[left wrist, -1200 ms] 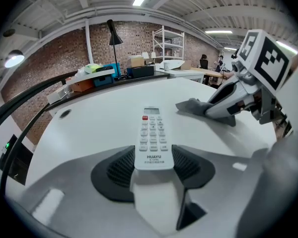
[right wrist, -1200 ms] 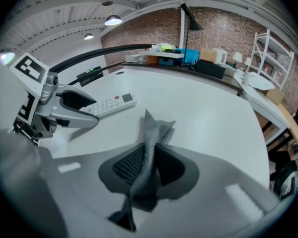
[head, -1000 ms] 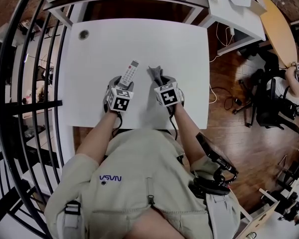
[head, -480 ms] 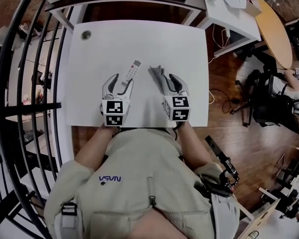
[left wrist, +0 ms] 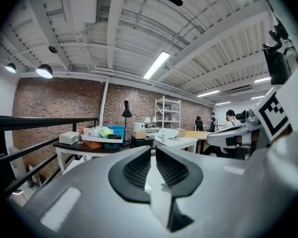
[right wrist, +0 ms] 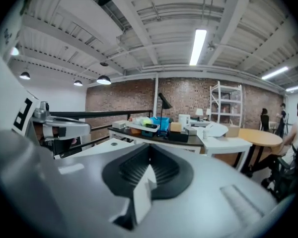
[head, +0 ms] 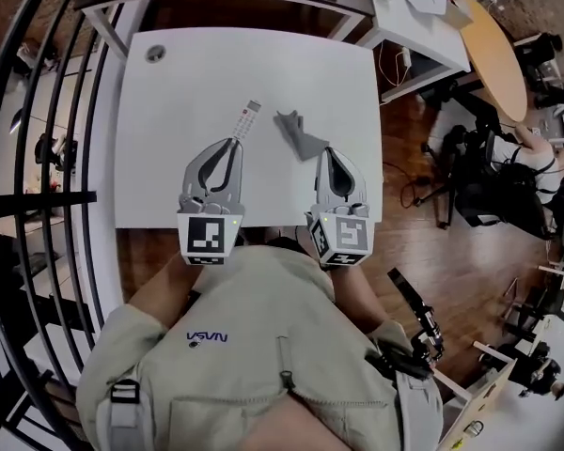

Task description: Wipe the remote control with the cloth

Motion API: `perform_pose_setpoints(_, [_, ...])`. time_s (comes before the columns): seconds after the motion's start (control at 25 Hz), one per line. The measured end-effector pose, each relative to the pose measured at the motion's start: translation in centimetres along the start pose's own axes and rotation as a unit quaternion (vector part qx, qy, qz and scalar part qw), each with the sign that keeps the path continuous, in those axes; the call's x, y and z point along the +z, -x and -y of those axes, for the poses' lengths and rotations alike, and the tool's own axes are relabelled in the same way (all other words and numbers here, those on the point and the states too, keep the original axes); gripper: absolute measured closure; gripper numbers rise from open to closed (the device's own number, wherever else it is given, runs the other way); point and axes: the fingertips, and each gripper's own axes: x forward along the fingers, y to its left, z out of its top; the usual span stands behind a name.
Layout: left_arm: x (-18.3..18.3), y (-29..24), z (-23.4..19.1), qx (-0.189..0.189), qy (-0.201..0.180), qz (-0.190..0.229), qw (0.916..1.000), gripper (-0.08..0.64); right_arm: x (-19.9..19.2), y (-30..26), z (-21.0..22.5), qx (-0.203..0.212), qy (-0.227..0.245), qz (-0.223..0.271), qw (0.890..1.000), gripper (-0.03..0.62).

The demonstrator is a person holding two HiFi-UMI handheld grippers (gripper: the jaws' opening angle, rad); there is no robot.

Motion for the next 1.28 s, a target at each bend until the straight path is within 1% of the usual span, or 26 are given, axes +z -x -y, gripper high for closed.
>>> perform_pose_setpoints(0.2, [1.5,2.5,2.6,0.005,-0.011,0.020,0.9997,0.525,2.0,3.3,-1.0,0.017,0.010,0.039,0.999,0.588])
perform_pose_setpoints(0.36, [2.5,5.1,5.9,0.022,-0.023,0.031,0.9990,0.525,3.1,7.3,-0.7,0.032,0.012,0.074,0.997,0.588])
perform_pose_setpoints(0.48, [3.6,7.5,9.7,0.046,-0.006,0.045,0.9979,0.525,3.5,11.2,0.0,0.052,0.017,0.091,0.994,0.588])
perform_pose_setpoints(0.56, [4.0,9.1,12.4,0.068,0.014,0.050,0.9963,0.525,3.5,13.9,0.4,0.068,0.024,0.100,0.992,0.588])
perform_pose_setpoints(0.6, [4.1,10.0,13.7,0.076,0.016,0.050,0.9957,0.525,3.4,15.3,0.8,0.075,0.025,0.103,0.992,0.588])
perform_pose_setpoints(0.72, [4.0,12.9,16.8,0.090,-0.013,0.045,0.9948,0.525,2.9,18.8,1.8,0.084,0.016,0.111,0.990,0.588])
perform_pose_setpoints(0.84, [4.3,15.7,19.0,0.102,-0.041,0.045,0.9929,0.525,2.3,21.9,2.2,0.091,-0.001,0.113,0.989,0.588])
perform_pose_setpoints(0.92, [5.0,17.1,19.9,0.108,-0.046,0.051,0.9918,0.525,2.1,23.5,1.9,0.095,-0.005,0.116,0.989,0.588])
perform_pose_setpoints(0.96, [5.3,17.7,20.2,0.111,-0.043,0.055,0.9914,0.525,2.1,24.2,1.7,0.097,-0.007,0.118,0.988,0.588])
perform_pose_setpoints(1.04, [6.3,18.7,20.7,0.116,-0.020,0.064,0.9909,0.525,2.1,25.3,0.9,0.097,-0.008,0.123,0.988,0.588])
perform_pose_setpoints(1.08, [6.4,19.3,20.8,0.116,-0.016,0.066,0.9909,0.525,2.0,25.9,0.4,0.096,-0.008,0.124,0.988,0.588])
perform_pose_setpoints(1.16, [5.5,20.8,20.6,0.112,-0.030,0.056,0.9917,0.525,1.7,27.1,-0.7,0.094,-0.008,0.123,0.988,0.588])
perform_pose_setpoints(1.28, [5.2,22.8,20.0,0.110,-0.013,0.057,0.9922,0.526,1.4,28.4,-2.5,0.084,-0.012,0.120,0.989,0.588])
